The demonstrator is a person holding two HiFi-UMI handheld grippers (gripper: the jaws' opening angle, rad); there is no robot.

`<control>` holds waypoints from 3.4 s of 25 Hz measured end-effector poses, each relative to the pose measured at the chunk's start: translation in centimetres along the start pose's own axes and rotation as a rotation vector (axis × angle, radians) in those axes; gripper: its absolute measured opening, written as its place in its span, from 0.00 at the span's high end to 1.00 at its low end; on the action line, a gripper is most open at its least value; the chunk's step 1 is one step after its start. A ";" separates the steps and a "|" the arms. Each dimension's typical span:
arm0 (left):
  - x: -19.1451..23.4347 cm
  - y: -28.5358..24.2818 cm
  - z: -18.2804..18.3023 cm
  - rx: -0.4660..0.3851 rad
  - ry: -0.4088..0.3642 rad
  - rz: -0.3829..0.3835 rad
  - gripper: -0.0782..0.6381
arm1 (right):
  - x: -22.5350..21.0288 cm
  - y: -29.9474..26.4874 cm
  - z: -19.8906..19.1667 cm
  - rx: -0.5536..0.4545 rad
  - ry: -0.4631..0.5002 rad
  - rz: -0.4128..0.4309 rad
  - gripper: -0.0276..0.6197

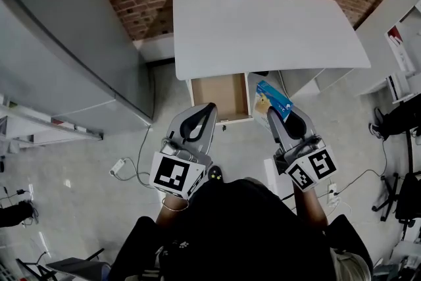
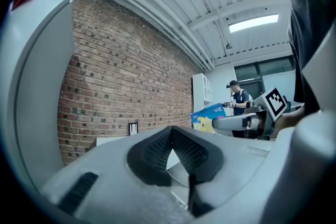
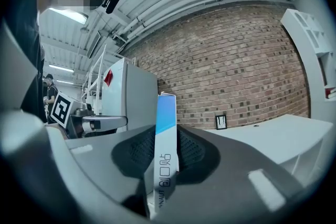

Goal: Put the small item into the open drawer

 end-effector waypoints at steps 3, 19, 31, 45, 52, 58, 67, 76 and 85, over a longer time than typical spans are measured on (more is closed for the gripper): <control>0.6 0.0 -0.5 0.019 0.001 0.009 0.90 | -0.1 -0.5 0.0 -0.004 -0.028 0.003 0.82; 3.8 -0.8 -2.1 0.052 0.053 0.102 0.90 | -2.6 -4.7 -1.0 0.076 0.010 0.064 0.82; 5.9 -3.1 -3.6 0.069 0.096 0.163 0.90 | -4.9 -7.8 -3.3 0.157 0.024 0.122 0.82; 7.9 -4.9 -5.7 0.109 0.151 0.232 0.90 | -6.0 -11.8 -6.4 0.244 0.059 0.205 0.82; 9.0 -5.9 -7.5 0.132 0.162 0.249 0.90 | -6.6 -13.5 -8.7 0.295 0.083 0.222 0.82; 9.5 -6.2 -9.1 0.131 0.225 0.261 0.90 | -7.1 -14.4 -10.4 0.325 0.095 0.239 0.81; 10.9 -5.3 -12.6 0.143 0.292 0.328 0.90 | -7.5 -16.1 -13.9 0.382 0.102 0.276 0.81; 11.2 -6.0 -15.6 0.209 0.261 0.344 0.90 | -7.4 -18.2 -17.5 0.425 0.099 0.297 0.81; 11.4 -6.9 -17.8 0.225 0.284 0.352 0.90 | -8.0 -20.0 -20.8 0.477 0.141 0.307 0.81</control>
Point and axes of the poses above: the fingertips, and each gripper's own axes: y backward along the fingers, x to its left, z out of its top, the point moved 4 cm from there along y, backward along the fingers, and after that the axes turned 11 degrees about x, right-handed, at the moved point
